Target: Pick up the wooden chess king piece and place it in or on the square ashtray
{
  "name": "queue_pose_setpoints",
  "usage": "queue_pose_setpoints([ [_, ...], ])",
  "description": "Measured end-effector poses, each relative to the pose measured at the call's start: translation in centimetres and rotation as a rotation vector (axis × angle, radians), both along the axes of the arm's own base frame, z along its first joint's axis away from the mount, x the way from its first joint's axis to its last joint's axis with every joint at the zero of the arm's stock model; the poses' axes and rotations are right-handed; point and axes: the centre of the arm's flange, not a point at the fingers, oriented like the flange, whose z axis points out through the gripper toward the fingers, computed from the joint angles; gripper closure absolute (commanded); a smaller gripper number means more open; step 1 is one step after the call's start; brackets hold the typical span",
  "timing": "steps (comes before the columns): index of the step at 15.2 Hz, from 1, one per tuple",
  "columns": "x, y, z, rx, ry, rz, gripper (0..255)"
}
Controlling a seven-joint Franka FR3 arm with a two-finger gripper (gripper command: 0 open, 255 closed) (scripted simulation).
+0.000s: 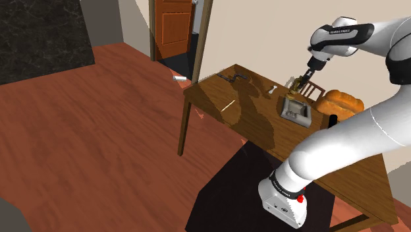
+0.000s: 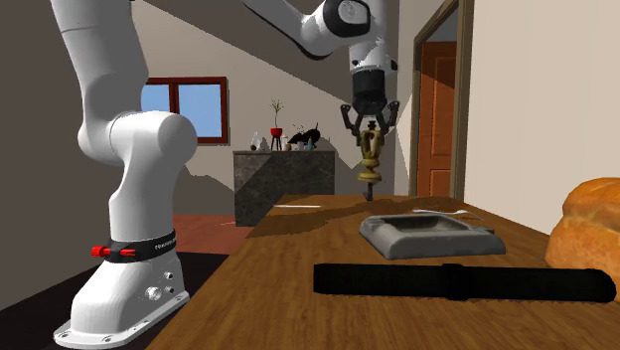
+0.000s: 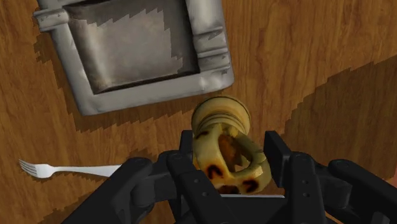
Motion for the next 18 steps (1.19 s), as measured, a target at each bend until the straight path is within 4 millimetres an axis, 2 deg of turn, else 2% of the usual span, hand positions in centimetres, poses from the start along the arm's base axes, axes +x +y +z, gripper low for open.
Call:
queue_pose_setpoints([
  [9, -6.1, -10.0, 0.7, 0.001, 0.004, -0.005, 255],
  [10, -6.3, -10.8, 0.7, 0.000, 0.003, -0.003, 255],
  [18, -6.7, -11.9, -2.7, 0.000, 0.000, 0.002, 255],
])
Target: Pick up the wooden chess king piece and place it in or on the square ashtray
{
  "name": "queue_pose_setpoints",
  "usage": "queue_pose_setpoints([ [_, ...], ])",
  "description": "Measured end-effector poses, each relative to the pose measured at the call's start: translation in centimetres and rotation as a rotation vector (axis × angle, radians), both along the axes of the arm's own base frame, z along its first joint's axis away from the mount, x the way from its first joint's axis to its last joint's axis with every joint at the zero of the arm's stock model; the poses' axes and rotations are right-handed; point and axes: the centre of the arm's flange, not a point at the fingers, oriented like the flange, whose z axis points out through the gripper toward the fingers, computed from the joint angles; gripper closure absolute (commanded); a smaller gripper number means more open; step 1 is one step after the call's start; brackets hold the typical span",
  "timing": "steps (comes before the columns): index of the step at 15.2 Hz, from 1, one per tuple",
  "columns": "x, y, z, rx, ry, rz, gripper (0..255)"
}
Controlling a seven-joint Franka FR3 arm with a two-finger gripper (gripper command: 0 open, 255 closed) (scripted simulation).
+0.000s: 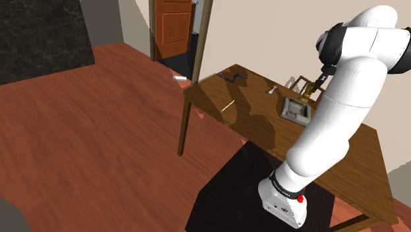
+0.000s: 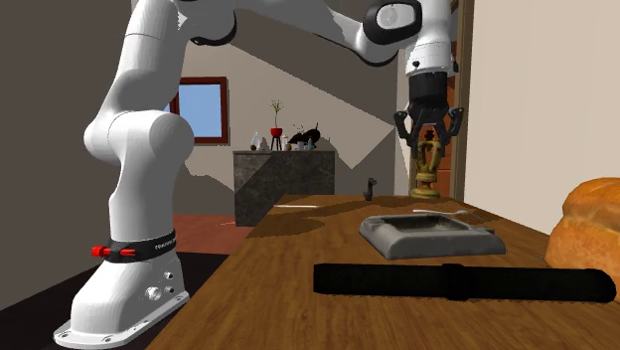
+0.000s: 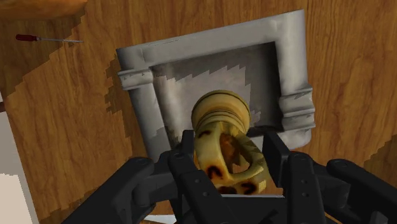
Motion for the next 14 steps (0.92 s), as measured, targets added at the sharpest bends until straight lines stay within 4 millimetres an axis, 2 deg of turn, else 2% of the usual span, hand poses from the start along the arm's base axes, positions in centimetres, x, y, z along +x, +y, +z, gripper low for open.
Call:
queue_pose_setpoints([
  [10, -0.1, 0.2, -5.4, 0.000, 0.000, 0.000, 255],
  [14, -0.1, 0.1, -5.8, 0.000, 0.000, 0.000, 255],
])
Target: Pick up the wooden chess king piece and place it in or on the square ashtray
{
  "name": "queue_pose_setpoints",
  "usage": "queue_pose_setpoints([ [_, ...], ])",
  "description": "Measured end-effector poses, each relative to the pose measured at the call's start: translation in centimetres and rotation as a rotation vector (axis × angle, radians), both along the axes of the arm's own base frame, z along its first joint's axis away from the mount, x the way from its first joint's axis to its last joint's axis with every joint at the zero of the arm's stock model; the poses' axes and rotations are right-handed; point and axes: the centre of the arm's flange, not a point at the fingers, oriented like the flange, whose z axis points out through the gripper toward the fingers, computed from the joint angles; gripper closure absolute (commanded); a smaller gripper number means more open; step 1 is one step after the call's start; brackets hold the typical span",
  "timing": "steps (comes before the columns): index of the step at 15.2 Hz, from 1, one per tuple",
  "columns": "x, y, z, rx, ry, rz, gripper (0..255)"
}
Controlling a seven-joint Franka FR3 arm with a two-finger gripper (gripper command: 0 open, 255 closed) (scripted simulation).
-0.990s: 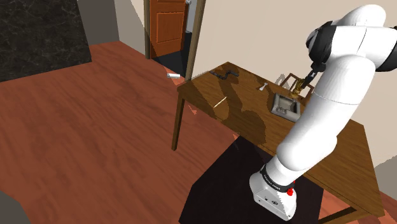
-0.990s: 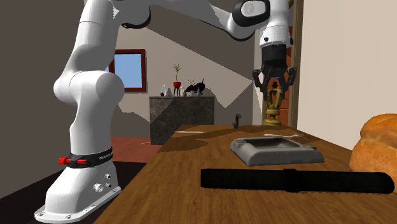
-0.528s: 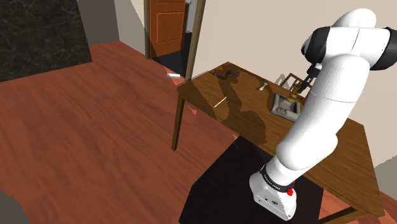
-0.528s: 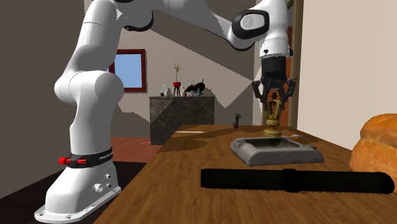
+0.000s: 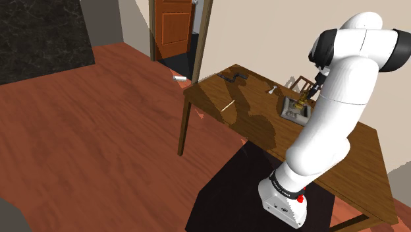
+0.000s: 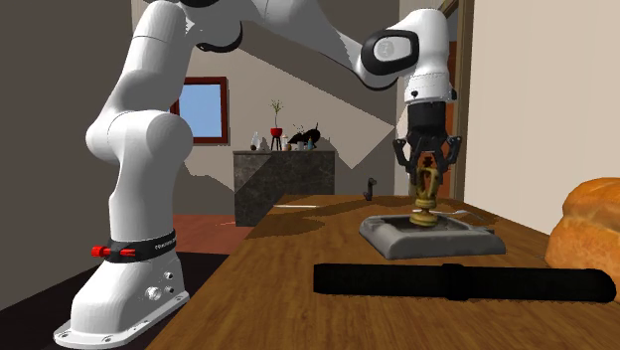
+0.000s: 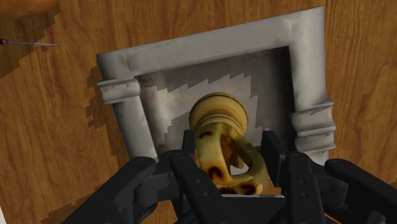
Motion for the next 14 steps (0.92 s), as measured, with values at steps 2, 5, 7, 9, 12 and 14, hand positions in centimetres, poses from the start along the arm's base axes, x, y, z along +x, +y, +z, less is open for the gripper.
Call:
queue_pose_setpoints([
  [2, 0.0, 0.0, 0.0, 0.000, 0.000, 0.000, 255],
  [5, 0.0, 0.0, 0.0, 0.000, 0.000, 0.000, 0],
  [7, 0.0, 0.0, 0.1, -0.003, -0.001, 0.000, 0],
  [9, 0.0, 0.0, 0.0, -0.001, 0.000, 0.000, 0],
  [12, 0.0, 0.2, 2.7, -0.001, -0.001, 0.000, 0],
  [14, -0.1, 0.2, 4.4, -0.001, -0.001, 0.000, 0],
])
